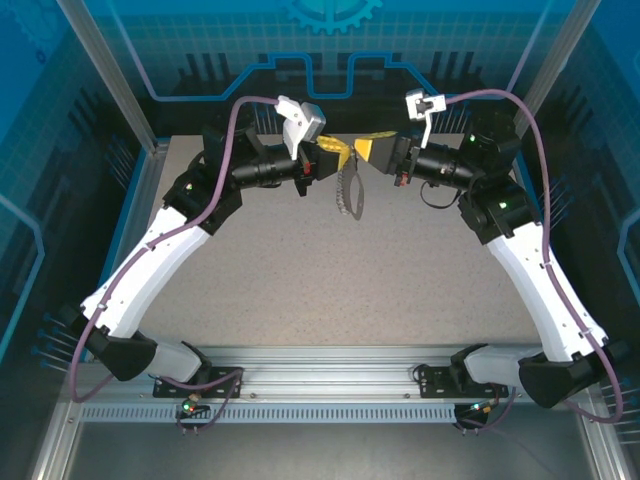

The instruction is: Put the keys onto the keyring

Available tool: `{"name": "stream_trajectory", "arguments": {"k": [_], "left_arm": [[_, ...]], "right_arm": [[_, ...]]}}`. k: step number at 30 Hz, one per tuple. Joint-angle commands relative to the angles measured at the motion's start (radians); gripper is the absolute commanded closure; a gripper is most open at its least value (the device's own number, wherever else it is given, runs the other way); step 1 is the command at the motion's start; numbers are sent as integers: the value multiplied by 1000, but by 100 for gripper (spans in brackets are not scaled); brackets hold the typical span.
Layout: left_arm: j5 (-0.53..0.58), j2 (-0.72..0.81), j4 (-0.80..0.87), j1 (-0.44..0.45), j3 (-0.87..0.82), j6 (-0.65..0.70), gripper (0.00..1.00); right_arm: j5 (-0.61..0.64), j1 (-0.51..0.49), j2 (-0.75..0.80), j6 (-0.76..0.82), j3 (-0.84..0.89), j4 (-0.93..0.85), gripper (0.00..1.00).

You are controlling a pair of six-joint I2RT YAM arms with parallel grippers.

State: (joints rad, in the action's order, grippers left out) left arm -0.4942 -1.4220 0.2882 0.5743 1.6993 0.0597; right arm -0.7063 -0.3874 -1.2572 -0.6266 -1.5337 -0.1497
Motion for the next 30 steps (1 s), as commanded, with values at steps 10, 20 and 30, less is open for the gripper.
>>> {"name": "stream_trajectory", "arguments": {"k": [10,20,30], "left_arm": [[1,22,-3,11,16,28,100],[1,14,-5,13,23,30,100],[0,3,36,12,49,58,100]], "right_arm": [[16,-16,-38,22,-40,-13,100],[70,-19,-59,57,-53,-74,100],[115,-36,-79,133,-100,-180,100]]}}
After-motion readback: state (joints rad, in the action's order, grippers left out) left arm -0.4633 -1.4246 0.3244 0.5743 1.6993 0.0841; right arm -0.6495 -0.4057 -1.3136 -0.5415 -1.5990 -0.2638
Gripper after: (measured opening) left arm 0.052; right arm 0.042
